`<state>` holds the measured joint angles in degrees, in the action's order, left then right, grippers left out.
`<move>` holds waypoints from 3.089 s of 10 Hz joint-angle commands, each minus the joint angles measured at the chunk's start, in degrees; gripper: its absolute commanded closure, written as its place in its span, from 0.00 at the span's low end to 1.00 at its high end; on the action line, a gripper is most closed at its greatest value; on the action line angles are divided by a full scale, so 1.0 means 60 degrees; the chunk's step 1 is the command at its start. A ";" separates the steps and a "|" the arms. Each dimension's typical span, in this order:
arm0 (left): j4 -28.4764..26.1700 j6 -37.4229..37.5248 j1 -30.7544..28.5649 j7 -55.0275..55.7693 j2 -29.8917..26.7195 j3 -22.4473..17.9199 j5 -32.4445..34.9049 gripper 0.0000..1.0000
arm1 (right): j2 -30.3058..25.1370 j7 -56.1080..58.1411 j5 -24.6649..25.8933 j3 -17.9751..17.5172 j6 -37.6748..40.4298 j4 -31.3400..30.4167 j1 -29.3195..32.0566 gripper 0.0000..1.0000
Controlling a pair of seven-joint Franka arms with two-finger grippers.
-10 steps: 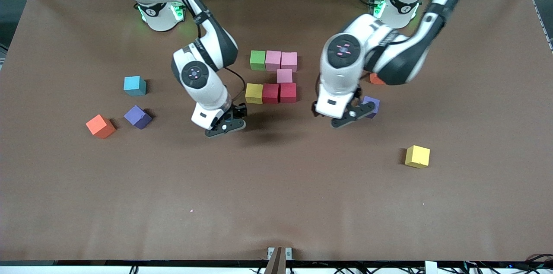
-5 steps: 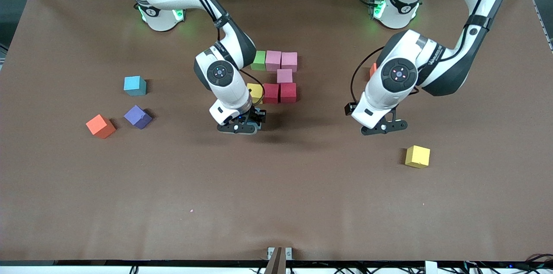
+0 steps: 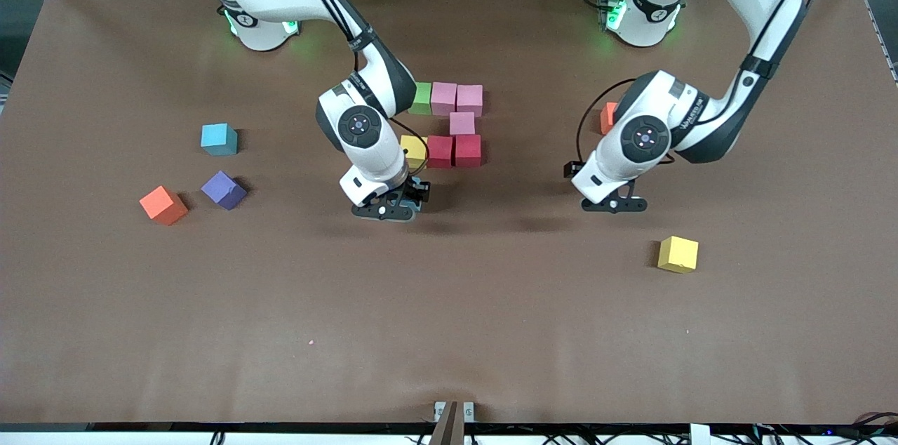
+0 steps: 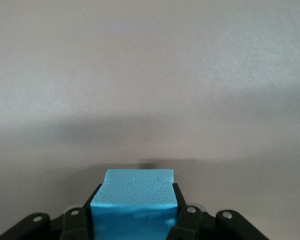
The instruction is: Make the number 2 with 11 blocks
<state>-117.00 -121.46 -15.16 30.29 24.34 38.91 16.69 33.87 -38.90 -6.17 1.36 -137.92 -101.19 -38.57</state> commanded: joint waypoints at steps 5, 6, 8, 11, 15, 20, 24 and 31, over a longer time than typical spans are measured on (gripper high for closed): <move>-0.0422 -0.0264 -0.0330 -0.0492 0.0571 0.0165 0.0221 0.00 | 0.0039 0.0112 0.0106 0.0067 0.0369 -0.0024 -0.0456 0.57; -0.0422 -0.0250 -0.0300 -0.0492 0.0688 0.0165 0.0555 0.00 | 0.0054 0.0098 0.0106 0.0067 0.0369 -0.0024 -0.0457 0.57; -0.0451 -0.0265 -0.0300 -0.0492 0.0836 0.0165 0.0837 0.00 | -0.0019 0.0126 0.0178 0.0067 0.0354 -0.0315 -0.0559 0.57; -0.0583 -0.0265 -0.0300 -0.0521 0.0909 0.0165 0.1099 0.00 | 0.0024 0.0083 0.0384 0.0067 0.0486 -0.0331 -0.0632 0.57; -0.0569 -0.0265 -0.0300 -0.0521 0.0968 0.0165 0.1334 0.00 | 0.0097 0.0039 0.0399 0.0081 0.0370 -0.0331 -0.0779 0.58; -0.0452 -0.0265 -0.0388 -0.0521 0.1114 0.0165 0.1335 0.34 | 0.0215 0.0141 0.0487 0.0082 0.0238 -0.0346 -0.0662 0.58; -0.0145 -0.0250 -0.0417 0.0122 0.1290 0.0150 0.0634 0.61 | 0.0244 0.0127 0.0472 0.0067 0.0237 -0.0346 -0.0647 0.58; 0.1464 0.1254 0.0123 0.1161 0.1290 0.0180 -0.0818 0.66 | 0.0361 0.0054 0.0472 0.0038 0.0091 -0.0346 -0.0632 0.48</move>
<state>-111.58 -117.64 -15.87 35.04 31.57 39.75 13.20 35.53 -38.36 -4.18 1.81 -136.41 -103.23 -42.60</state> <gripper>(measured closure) 0.436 0.449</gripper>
